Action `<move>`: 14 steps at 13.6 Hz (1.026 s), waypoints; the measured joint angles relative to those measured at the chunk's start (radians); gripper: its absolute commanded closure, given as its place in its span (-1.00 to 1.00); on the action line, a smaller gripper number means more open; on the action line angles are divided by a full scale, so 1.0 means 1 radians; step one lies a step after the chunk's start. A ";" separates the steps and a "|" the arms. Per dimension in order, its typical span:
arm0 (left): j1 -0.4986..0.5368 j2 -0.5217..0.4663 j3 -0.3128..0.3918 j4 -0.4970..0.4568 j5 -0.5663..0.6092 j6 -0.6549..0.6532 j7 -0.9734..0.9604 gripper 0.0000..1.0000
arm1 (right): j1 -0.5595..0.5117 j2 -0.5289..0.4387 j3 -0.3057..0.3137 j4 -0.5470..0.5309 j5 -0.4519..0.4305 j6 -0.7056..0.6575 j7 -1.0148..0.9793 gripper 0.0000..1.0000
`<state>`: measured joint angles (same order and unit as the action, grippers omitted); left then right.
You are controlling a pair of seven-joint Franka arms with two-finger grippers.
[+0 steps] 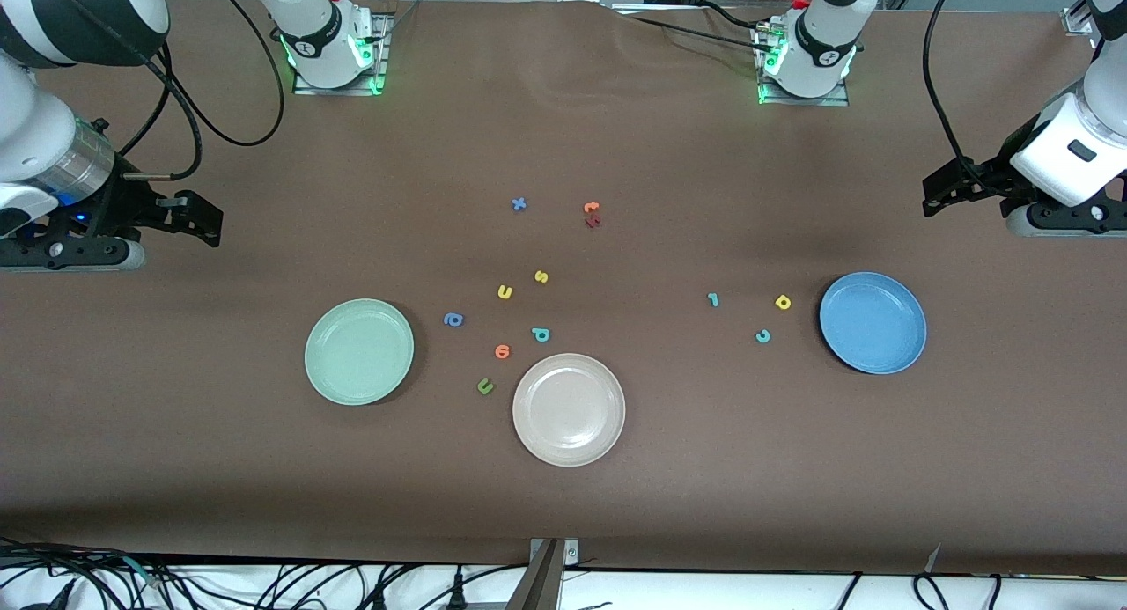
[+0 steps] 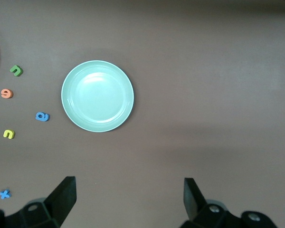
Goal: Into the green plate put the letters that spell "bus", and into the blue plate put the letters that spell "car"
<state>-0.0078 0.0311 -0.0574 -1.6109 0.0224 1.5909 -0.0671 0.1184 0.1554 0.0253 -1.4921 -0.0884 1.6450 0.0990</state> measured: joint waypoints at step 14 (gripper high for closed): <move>0.000 0.000 0.000 0.000 0.000 0.000 0.000 -1.00 | 0.000 -0.017 0.000 0.000 0.000 -0.015 -0.002 -1.00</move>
<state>-0.0078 0.0311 -0.0574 -1.6108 0.0224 1.5909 -0.0671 0.1182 0.1386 0.0251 -1.4919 -0.0886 1.6296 0.0972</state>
